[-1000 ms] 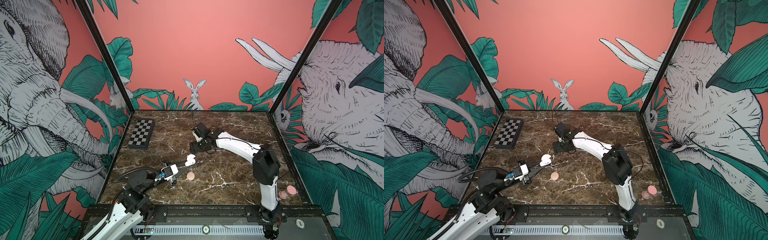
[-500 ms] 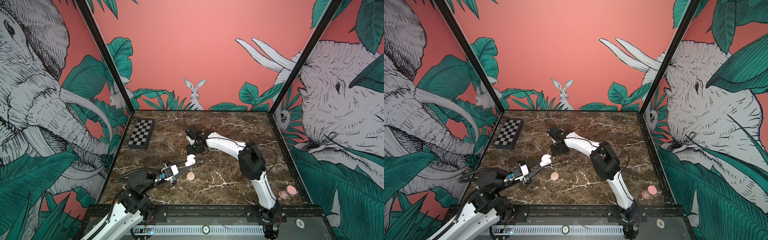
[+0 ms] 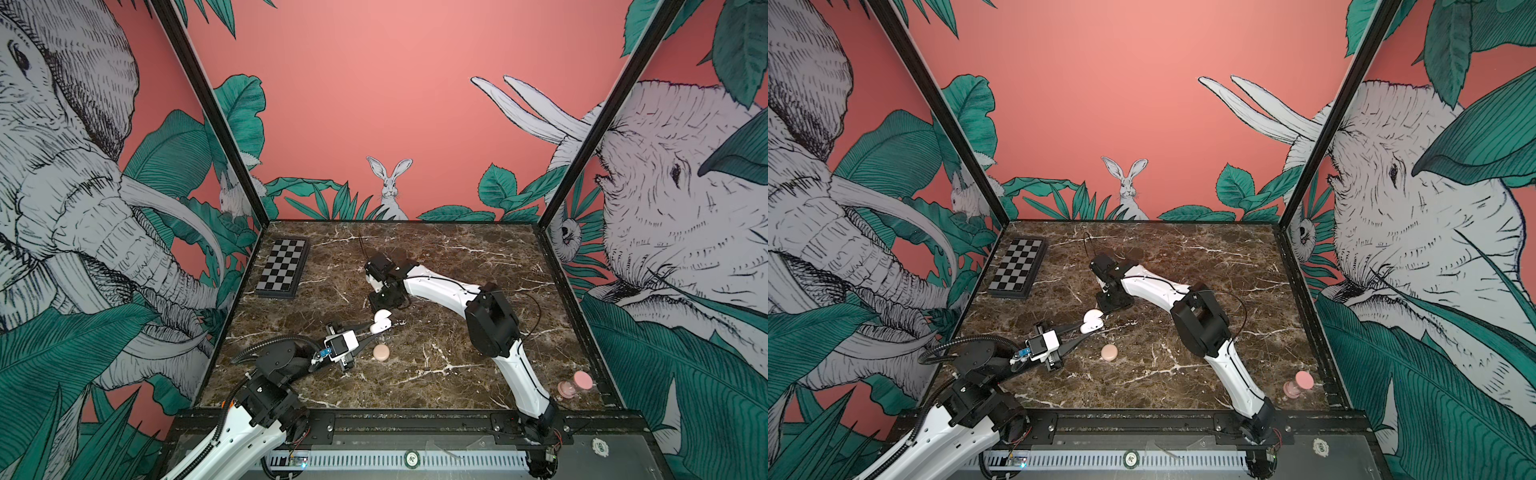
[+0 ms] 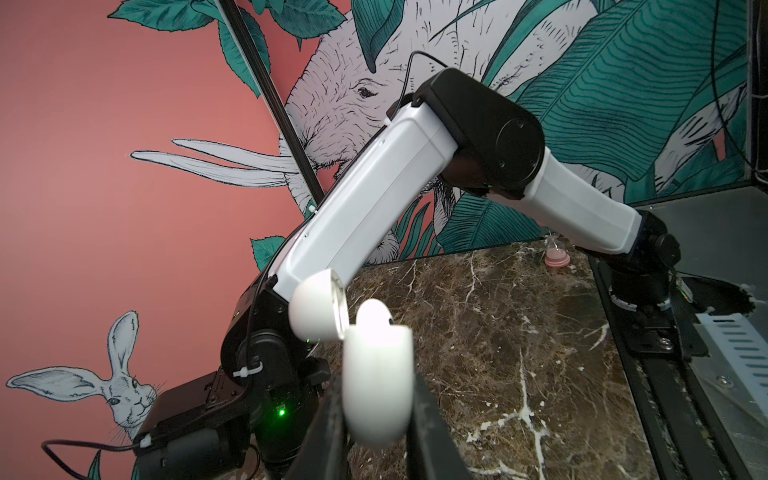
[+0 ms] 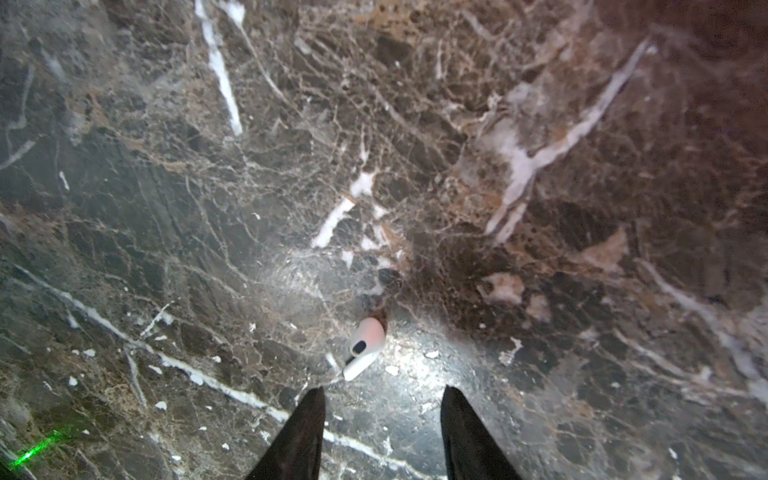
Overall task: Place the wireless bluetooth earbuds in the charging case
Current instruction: 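Descend and close the right gripper on the second white earbud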
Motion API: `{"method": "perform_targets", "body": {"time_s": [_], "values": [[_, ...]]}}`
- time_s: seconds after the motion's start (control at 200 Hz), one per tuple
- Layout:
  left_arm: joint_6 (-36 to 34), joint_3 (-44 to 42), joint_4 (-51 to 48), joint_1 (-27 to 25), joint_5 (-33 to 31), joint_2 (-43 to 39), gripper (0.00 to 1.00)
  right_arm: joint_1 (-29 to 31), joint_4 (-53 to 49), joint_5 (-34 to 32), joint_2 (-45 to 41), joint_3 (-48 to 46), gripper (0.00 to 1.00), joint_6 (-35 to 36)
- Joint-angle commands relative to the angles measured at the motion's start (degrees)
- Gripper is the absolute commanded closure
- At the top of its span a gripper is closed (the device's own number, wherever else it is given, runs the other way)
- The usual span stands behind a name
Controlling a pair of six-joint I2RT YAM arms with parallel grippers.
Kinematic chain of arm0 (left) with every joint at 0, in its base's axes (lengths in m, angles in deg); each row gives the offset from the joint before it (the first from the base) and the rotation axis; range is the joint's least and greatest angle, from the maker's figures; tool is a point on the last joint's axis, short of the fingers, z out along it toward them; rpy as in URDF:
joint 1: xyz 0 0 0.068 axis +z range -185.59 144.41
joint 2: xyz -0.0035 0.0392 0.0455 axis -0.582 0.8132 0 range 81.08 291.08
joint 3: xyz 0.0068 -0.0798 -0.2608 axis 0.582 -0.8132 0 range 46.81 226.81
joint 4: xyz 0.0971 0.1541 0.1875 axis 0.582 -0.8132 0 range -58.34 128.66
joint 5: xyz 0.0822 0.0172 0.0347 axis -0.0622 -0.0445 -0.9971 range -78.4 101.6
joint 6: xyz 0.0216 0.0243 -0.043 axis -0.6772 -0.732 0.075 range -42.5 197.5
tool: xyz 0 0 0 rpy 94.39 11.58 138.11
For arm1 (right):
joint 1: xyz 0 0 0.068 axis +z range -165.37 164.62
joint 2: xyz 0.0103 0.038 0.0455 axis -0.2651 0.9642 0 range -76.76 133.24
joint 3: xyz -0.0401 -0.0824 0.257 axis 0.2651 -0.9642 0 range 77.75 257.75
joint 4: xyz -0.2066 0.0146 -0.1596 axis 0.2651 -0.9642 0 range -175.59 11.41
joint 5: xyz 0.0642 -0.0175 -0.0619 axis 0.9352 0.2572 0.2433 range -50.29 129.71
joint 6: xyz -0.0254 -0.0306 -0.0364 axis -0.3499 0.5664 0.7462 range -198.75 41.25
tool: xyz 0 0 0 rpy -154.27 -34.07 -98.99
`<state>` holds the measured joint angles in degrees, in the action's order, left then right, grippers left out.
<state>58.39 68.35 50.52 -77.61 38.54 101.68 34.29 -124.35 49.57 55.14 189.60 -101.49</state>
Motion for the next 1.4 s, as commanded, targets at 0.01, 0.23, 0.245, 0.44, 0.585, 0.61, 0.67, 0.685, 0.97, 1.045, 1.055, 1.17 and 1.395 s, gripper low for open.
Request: {"method": "perform_targets", "body": {"time_s": [0.01,0.23,0.245,0.44,0.585,0.61,0.67,0.685,0.97,1.045,1.055,1.17,1.395], "values": [[-1.1,-0.02,-0.17,-0.23,0.22,-0.25,1.0,0.42,-1.98,-0.4,1.9,2.18,0.57,1.36],[-1.23,-0.09,-0.34,-0.19,0.22,-0.3,1.0,0.49,-3.21,-0.89,3.83,4.41,0.64,2.09],[-1.24,-0.09,-0.28,-0.23,0.22,-0.23,1.0,0.52,-3.32,-0.89,3.93,4.55,0.64,2.1],[-1.29,-0.02,-0.08,-0.2,0.31,0.22,1.0,0.68,-3.79,-1.2,5.02,5.67,0.67,2.62],[-1.36,-0.02,0.03,-0.22,0.31,0.49,1.0,0.77,-3.97,-1.32,5.92,6.57,0.7,2.9],[-1.36,-0.08,0.08,-0.24,0.31,0.54,1.0,0.76,-4.14,-1.1,6.13,6.82,0.7,2.98],[-1.45,-0.01,0.09,-0.22,0.31,0.63,1.0,0.87,-4.33,-1.01,6.6,7.23,0.71,2.89],[-1.45,-0.01,0.11,-0.25,0.35,0.66,1.0,0.82,-4.47,-0.99,6.74,7.38,0.71,2.95],[-1.36,-0.03,0.23,-0.24,0.48,0.87,1.0,0.96,-4.59,-0.81,7.95,8.47,0.73,2.98],[-1.45,-0.08,0.27,-0.25,0.48,0.88,1.0,0.91,-4.53,-0.74,8.22,8.46,0.75,2.88],[-1.43,-0.09,0.27,-0.25,0.48,0.92,1.0,0.94,-4.56,-0.73,8.21,8.47,0.75,2.9],[-1.45,-0.02,0.15,-0.26,0.48,0.93,1.0,1.02,-4.63,-0.63,8.21,8.3,0.78,2.73],[-1.58,-0.01,0.19,-0.21,0.51,1.02,1.0,1.03,-4.0,-1.23,7.08,6.44,0.79,2.62]]}}
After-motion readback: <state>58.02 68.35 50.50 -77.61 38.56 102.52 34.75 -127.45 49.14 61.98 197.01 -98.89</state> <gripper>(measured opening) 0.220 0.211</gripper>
